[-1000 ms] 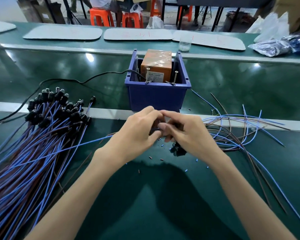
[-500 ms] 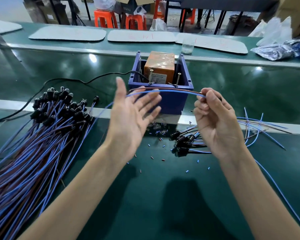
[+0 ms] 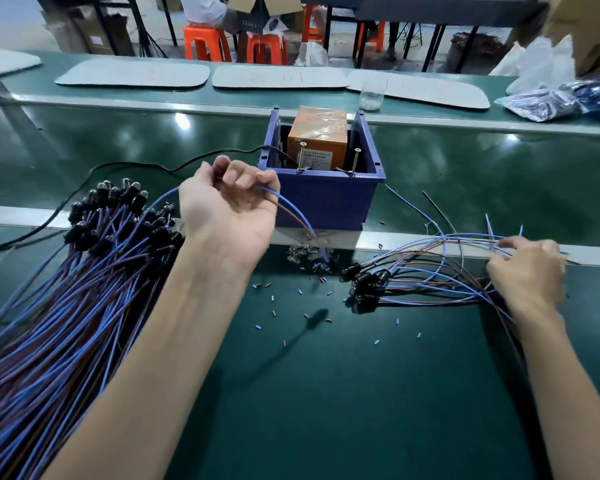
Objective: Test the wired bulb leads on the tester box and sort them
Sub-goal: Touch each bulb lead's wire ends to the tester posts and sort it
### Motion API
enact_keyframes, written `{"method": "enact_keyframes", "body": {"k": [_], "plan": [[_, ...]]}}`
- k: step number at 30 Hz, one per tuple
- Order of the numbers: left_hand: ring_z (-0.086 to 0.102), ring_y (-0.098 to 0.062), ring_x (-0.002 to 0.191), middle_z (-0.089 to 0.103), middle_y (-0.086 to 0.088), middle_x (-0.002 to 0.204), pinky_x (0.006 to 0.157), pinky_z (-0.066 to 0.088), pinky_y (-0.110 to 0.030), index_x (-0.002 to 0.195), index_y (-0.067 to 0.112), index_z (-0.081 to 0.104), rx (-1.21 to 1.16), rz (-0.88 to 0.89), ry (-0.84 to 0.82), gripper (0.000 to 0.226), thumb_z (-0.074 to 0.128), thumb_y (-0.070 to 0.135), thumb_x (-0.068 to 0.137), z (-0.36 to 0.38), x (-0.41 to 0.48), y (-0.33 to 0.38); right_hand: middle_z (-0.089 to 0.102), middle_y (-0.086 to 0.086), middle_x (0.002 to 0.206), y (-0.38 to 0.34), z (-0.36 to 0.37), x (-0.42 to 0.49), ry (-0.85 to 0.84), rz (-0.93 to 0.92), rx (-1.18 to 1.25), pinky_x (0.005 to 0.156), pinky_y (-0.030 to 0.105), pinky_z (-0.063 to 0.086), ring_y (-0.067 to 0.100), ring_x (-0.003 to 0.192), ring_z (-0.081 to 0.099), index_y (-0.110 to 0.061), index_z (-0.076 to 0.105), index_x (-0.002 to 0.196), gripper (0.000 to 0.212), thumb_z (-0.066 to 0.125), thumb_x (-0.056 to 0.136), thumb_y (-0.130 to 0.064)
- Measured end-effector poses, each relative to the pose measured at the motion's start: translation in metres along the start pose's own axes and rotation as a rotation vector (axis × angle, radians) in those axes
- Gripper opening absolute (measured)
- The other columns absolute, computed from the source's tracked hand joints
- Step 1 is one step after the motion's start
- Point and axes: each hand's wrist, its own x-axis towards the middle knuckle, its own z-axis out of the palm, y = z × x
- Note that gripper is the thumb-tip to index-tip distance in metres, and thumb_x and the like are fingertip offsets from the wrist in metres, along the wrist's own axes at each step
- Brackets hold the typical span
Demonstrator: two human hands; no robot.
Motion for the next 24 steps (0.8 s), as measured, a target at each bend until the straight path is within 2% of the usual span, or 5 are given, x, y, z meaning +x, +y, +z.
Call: {"method": "enact_keyframes", "body": {"k": [12, 14, 17, 20, 24], "plan": [[0.044, -0.014, 0.039, 0.050, -0.005, 0.051, 0.056, 0.041, -0.025, 0.077, 0.007, 0.053, 0.081, -0.062, 0.010, 0.047, 0.021, 0.026, 0.104, -0.002, 0.004, -0.010, 0.067, 0.019, 0.098, -0.015, 0.000, 0.011, 0.175, -0.260, 0.206, 0.078, 0.027, 0.047, 0.027, 0.084, 0.063, -0.009, 0.072, 0.097, 0.015, 0.067, 0.085, -0.015], [0.044, -0.014, 0.038, 0.049, -0.005, 0.050, 0.056, 0.040, -0.025, 0.077, 0.007, 0.053, 0.075, -0.063, 0.021, 0.047, 0.021, 0.026, 0.104, -0.005, 0.006, -0.010, 0.071, 0.011, 0.097, -0.033, 0.005, 0.015, -0.050, -0.266, 0.487, 0.077, 0.008, 0.044, 0.004, 0.076, 0.063, -0.013, 0.071, 0.102, 0.018, 0.069, 0.084, -0.012], [0.042, -0.014, 0.038, 0.048, -0.005, 0.050, 0.056, 0.038, -0.026, 0.076, 0.006, 0.052, 0.059, -0.087, 0.039, 0.046, 0.021, 0.025, 0.104, -0.008, 0.007, -0.011, 0.068, 0.000, 0.097, -0.055, 0.012, 0.004, -0.279, -0.211, 0.794, 0.079, 0.019, 0.050, 0.010, 0.082, 0.063, -0.018, 0.067, 0.113, 0.027, 0.067, 0.087, -0.010], [0.037, -0.014, 0.038, 0.044, -0.004, 0.050, 0.056, 0.034, -0.027, 0.073, 0.005, 0.050, -0.056, -0.106, 0.038, 0.043, 0.022, 0.021, 0.103, -0.010, 0.007, -0.012, 0.065, -0.011, 0.069, -0.069, 0.002, -0.018, -0.466, -0.352, 0.792, 0.056, 0.015, 0.042, 0.003, 0.062, 0.052, -0.022, 0.074, 0.084, 0.008, 0.072, 0.082, -0.015], [0.034, -0.015, 0.038, 0.041, -0.005, 0.050, 0.054, 0.034, -0.028, 0.071, 0.007, 0.046, -0.253, -0.064, -0.029, 0.040, 0.023, 0.018, 0.101, -0.011, 0.006, -0.016, 0.073, -0.002, 0.082, -0.087, -0.026, -0.055, -1.343, -0.660, 0.449, 0.061, 0.021, 0.043, 0.007, 0.066, 0.055, -0.025, 0.076, 0.097, 0.032, 0.074, 0.071, -0.045]]}}
